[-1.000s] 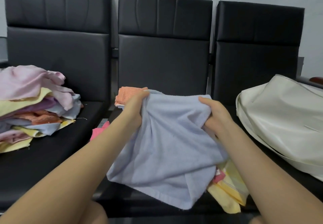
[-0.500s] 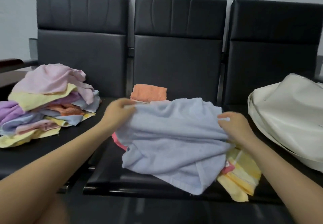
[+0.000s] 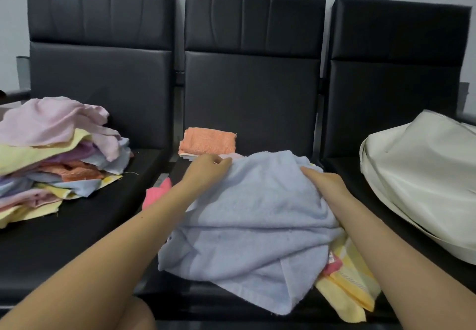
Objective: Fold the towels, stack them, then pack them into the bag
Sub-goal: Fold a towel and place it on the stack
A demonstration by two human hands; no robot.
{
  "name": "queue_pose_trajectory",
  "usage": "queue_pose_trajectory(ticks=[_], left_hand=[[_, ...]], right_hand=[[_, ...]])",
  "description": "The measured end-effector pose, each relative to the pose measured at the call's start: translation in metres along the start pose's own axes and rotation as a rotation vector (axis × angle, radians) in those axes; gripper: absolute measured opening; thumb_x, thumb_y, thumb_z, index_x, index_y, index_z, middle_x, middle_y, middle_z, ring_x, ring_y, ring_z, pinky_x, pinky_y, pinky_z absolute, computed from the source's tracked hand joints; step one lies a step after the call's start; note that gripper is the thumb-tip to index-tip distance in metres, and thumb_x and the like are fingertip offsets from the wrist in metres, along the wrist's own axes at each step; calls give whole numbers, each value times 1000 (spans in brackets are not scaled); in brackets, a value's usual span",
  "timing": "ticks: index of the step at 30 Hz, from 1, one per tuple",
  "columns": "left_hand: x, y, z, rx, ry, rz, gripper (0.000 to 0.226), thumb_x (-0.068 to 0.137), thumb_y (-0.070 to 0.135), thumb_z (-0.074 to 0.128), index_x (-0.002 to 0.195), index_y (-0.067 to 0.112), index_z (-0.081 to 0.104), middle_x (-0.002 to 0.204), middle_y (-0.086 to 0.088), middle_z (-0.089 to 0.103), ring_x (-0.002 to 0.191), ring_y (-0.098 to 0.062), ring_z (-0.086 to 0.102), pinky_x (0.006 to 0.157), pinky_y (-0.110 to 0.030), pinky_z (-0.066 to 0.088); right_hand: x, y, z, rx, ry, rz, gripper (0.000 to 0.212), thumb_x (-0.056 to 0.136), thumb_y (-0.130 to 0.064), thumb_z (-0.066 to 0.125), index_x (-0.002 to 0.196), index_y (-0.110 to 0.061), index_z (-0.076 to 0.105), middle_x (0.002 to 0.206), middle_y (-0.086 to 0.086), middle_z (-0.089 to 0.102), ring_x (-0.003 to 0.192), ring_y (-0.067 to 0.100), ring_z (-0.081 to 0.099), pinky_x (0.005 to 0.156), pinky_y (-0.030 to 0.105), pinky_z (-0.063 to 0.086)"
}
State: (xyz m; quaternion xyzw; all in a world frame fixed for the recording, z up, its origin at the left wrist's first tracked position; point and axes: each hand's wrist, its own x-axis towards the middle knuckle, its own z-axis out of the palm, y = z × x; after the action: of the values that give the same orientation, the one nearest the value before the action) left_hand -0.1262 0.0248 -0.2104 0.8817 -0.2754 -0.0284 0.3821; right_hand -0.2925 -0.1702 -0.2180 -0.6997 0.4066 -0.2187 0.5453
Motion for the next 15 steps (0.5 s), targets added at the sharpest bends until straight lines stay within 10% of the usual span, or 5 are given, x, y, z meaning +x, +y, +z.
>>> queue_pose_trajectory(ticks=[8, 15], left_hand=[[9, 23, 8, -457, -93, -121, 27, 88, 35, 58, 88, 10, 68, 84, -4, 64, 73, -17, 55, 62, -27, 41], [7, -2, -43, -1024, 381, -196, 16, 81, 28, 59, 78, 14, 65, 84, 1, 62, 78, -14, 53, 72, -30, 43]], right_hand=[[19, -3, 18, -149, 232, -478, 46, 96, -30, 52, 61, -1, 46, 57, 6, 44, 56, 17, 39, 57, 32, 33], [5, -27, 1, 456, 258, -364, 20, 90, -27, 60, 74, -18, 67, 75, 0, 64, 71, 15, 58, 66, 30, 48]])
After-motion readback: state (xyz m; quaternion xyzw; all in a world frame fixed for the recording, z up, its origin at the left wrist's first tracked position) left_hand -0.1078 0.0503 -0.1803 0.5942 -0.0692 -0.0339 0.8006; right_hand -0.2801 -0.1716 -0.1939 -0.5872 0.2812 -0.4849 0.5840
